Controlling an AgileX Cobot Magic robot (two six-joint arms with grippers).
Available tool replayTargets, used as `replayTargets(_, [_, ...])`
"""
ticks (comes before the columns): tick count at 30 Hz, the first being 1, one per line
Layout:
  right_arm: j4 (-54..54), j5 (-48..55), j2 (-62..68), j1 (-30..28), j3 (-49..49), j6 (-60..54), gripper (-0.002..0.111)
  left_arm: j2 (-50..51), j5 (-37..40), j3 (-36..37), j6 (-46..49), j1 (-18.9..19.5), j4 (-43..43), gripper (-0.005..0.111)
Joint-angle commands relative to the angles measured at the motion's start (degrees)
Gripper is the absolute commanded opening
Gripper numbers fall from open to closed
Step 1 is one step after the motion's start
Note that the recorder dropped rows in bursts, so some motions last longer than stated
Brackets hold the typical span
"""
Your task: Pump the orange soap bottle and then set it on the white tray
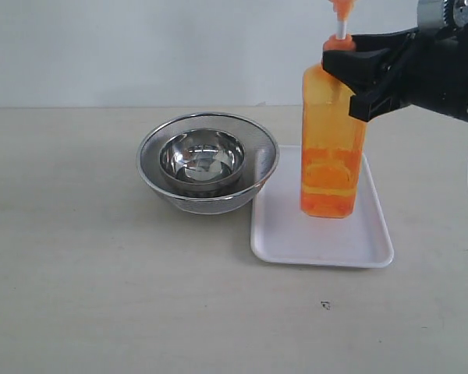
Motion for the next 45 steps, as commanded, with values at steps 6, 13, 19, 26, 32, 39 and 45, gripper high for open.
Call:
replayTargets(6, [0.5,-4.0,-0.7,-0.4,-1.9,-1.5,0.0,-0.1,-0.1,0.2,0.2,0.2,0.2,0.005])
replayTargets(13, [-2.7,-4.4,3.5,-0.4,-4.9,0.1,0.0,-0.1,-0.1,0.2,0.2,0.2,0.2,0.005])
replayTargets(19, [-4.0,-4.8,6.2,-0.4,-5.8,-0.5,0.0,-0.1,-0.1,0.2,0.2,0.2,0.2,0.005])
replayTargets(26, [-5.9,-4.8,6.8,-0.4,-5.8,-1.6,0.0,-0.1,-0.1,0.2,0.2,0.2,0.2,0.005])
replayTargets(32, [-6.7,-1.7,6.8,-0.4,-5.8,-2.0,0.0,-0.1,-0.1,0.2,0.2,0.2,0.2,0.005])
replayTargets(39, [-6.3,-1.6,6.8,-0.4,-5.8,-0.8,0.003,-0.1,-0.1,0.2,0.2,0.2,0.2,0.005])
replayTargets(45, [-4.8,2.4,6.8,-0.4,-5.8,0.9,0.058,-0.1,-0.1,0.2,0.2,0.2,0.2,0.005])
